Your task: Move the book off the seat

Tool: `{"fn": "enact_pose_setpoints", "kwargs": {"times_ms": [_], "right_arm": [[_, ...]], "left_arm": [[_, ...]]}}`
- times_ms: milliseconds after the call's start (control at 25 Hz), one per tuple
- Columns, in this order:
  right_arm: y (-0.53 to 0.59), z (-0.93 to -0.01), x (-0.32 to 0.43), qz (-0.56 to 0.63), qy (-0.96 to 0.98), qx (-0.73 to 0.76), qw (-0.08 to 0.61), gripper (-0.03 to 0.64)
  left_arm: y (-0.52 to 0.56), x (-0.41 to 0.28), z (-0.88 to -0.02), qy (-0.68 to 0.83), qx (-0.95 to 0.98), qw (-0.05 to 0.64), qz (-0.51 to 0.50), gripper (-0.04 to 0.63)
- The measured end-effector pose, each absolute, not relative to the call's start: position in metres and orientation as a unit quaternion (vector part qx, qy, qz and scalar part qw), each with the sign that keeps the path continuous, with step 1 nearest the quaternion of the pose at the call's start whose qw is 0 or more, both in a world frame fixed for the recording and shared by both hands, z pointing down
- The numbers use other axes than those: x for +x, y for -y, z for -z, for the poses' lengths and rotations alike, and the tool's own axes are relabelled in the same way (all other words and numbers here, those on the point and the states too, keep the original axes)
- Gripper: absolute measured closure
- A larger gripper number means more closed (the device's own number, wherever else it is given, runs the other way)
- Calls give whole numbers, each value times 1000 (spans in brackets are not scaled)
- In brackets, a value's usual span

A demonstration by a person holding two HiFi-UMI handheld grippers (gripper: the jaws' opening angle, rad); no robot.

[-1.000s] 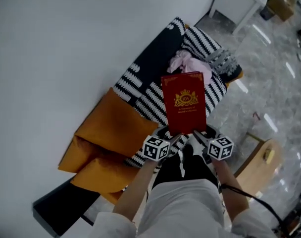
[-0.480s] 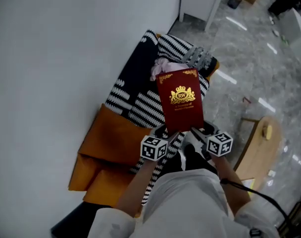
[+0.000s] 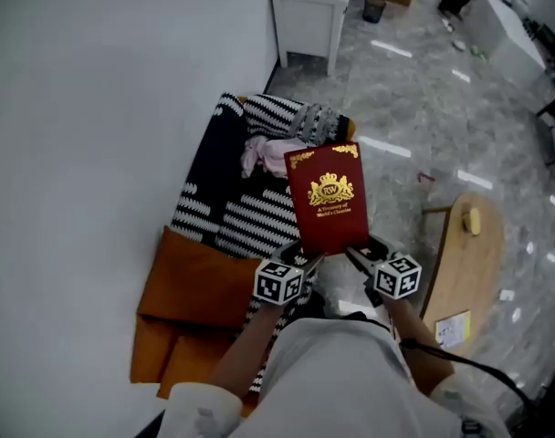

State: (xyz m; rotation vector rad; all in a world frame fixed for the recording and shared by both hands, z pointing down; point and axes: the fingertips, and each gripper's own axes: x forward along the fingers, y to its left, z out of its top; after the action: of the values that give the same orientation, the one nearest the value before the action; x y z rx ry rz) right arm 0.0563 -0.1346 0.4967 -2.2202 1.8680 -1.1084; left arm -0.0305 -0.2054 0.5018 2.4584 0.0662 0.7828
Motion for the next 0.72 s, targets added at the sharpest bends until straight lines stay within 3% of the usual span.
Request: {"fn": "enact_pose_setpoints", "kwargs": {"times_ms": [720], "right_arm": [[-95, -475, 101, 316, -528, -787, 34, 318]], "left_arm": [[-4, 38, -486, -148, 909, 224, -318, 325]]}}
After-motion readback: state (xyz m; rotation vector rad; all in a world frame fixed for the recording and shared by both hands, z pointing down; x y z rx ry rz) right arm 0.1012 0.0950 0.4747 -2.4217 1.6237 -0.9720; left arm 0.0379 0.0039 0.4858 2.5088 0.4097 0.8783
